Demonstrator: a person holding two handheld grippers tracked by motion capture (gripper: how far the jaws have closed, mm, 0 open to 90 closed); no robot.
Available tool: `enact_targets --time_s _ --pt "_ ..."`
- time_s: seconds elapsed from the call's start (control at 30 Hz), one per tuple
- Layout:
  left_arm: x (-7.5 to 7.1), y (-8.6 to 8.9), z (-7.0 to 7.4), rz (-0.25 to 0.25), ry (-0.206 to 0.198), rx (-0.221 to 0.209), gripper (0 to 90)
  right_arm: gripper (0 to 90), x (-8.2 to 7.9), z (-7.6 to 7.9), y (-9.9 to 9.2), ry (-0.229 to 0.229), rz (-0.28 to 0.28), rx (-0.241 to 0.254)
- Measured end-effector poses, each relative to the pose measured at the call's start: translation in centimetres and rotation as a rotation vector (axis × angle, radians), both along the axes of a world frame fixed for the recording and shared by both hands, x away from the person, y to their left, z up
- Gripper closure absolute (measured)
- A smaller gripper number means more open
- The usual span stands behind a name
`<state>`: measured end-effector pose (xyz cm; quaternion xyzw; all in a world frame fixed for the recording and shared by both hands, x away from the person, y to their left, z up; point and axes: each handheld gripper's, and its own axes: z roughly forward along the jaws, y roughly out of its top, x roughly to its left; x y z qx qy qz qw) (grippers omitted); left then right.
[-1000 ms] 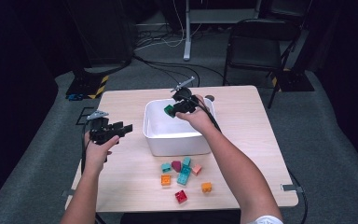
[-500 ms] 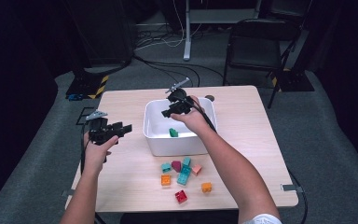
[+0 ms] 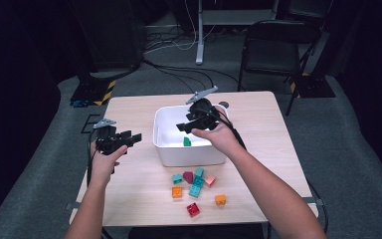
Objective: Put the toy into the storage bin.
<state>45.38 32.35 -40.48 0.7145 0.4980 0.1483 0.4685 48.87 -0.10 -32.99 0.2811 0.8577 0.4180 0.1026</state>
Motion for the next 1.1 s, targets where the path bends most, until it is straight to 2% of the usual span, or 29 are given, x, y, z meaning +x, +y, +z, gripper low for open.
enact_targets --time_s 0.17,0.3,0.4,0.43,0.57,0.73,0.8,0.83,0.87,0.9,1.03,1.1 --pt "0.0 -0.1 -0.1 -0.001 -0.002 0.000 42.8 42.1 -2.1 -0.1 -1.5 -0.011 0.015 0.024" --pt "0.1 0.0 -0.1 0.002 0.002 -0.001 42.8 41.6 -4.4 -1.1 -2.9 -0.017 0.015 0.071" --pt "0.1 0.0 -0.1 0.001 0.003 0.001 42.8 41.3 -5.2 -1.5 -3.2 -0.026 0.016 0.069" --pt "0.0 0.0 -0.1 0.001 0.002 0.000 42.8 41.3 -5.9 -1.9 -3.5 -0.043 0.012 0.055" --pt "0.0 0.0 -0.1 0.002 0.004 0.001 42.8 41.3 -7.0 -3.0 -4.0 -0.049 0.012 0.049" --pt "0.0 0.0 -0.2 0.003 0.008 0.004 42.8 41.3 -7.8 -4.4 -4.2 -0.048 -0.002 0.057" --pt "0.0 0.0 -0.1 0.002 0.008 0.006 42.8 41.5 -8.0 -5.4 -4.1 -0.043 0.004 0.054" --pt "0.0 0.0 -0.2 0.002 0.006 0.007 42.8 41.8 -8.1 -6.5 -4.0 -0.043 0.009 0.038" --pt "0.0 0.0 -0.2 0.002 0.006 0.007 42.8 41.8 -8.1 -6.5 -4.0 -0.043 0.009 0.038" --pt "0.0 -0.1 -0.2 0.003 0.006 0.007 42.8 42.7 -8.2 -7.4 -3.9 -0.034 0.013 0.031" --pt "0.0 -0.2 -0.4 0.000 0.009 0.015 42.8 45.1 -8.3 -8.5 -3.8 -0.024 0.020 0.039" --pt "0.0 -0.2 -0.4 -0.001 0.010 0.021 42.8 48.0 -8.2 -9.4 -3.7 -0.018 0.046 0.050"
